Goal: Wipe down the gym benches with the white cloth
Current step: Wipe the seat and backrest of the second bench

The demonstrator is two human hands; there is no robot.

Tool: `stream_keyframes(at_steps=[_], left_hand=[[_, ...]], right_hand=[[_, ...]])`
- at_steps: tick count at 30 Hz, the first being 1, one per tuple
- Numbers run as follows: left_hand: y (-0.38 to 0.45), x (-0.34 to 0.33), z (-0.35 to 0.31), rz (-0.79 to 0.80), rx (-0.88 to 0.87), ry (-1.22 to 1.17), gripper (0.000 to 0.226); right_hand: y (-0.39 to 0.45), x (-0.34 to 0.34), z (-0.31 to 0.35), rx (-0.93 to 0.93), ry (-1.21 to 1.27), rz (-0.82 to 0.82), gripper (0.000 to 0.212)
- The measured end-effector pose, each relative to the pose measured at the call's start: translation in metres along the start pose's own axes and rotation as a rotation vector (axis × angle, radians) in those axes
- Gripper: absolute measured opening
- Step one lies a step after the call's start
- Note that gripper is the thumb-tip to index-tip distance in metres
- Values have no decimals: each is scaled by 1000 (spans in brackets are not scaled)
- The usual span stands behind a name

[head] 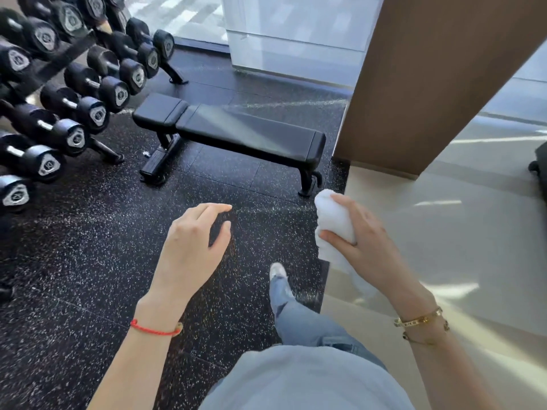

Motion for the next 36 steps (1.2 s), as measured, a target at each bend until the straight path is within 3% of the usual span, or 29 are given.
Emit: stream_keyframes(at_steps=[16,29,36], left_hand=[[350,-2,91,-27,-48,-44,28],[588,-40,163,73,-191,-36,28],[678,-92,175,163,-249,-21,29]], right_hand=[[351,-5,21,-11,-56,-11,60],[563,-40,7,-117,-213,-106,59],[639,-56,-38,-201,-262,-99,59]])
Point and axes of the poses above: each hand's wrist, its own y-axis towards the middle knuckle, its own x-axis out of the back of the hand, z = x × y, the point moved 8 cm from there along y, towards the middle knuckle, and after that the axes turned 4 degrees about -x, right-handed, at the moved point
